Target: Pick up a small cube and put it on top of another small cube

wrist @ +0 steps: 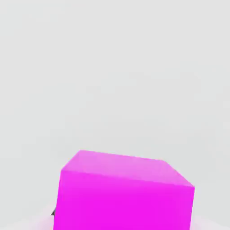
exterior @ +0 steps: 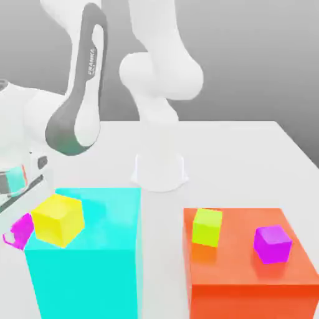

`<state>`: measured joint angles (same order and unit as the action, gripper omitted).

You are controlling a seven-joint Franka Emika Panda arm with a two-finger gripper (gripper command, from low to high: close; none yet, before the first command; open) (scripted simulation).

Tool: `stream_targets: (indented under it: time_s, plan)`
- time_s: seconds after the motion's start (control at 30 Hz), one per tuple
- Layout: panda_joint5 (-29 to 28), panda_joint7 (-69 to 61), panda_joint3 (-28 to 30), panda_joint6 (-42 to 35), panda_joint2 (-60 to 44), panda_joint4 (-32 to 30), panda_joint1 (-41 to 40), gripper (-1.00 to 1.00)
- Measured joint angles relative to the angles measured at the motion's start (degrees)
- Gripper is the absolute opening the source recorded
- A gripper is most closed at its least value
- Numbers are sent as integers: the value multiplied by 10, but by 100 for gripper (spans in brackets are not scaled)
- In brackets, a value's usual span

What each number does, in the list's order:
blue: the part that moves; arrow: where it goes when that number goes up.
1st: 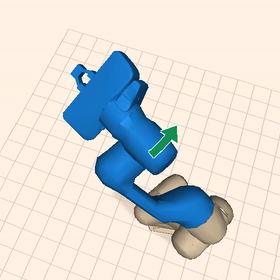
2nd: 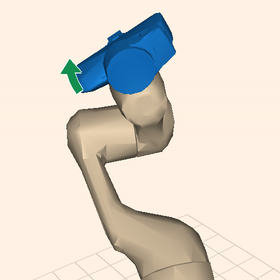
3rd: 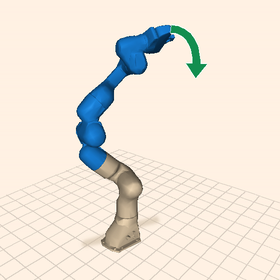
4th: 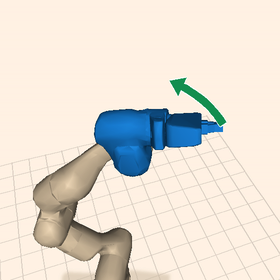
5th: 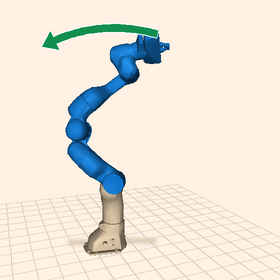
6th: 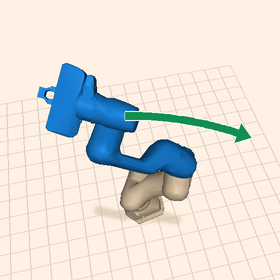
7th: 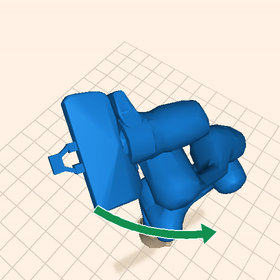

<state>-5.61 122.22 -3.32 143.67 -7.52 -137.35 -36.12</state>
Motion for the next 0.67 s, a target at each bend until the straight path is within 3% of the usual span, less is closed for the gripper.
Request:
stream_targets:
  time_s: [0.37, 0.43, 0.53, 0.57, 0.67]
  plan:
    - [49, -61, -58, -279, 94, 188, 91, -100]
    - [59, -44, -64, -283, 104, 190, 109, -100]
    - [59, -36, -63, -225, 86, 152, 106, -100]
    - [58, -35, -63, -213, 81, 144, 106, 100]
    - [58, -35, -63, -213, 81, 144, 106, 100]
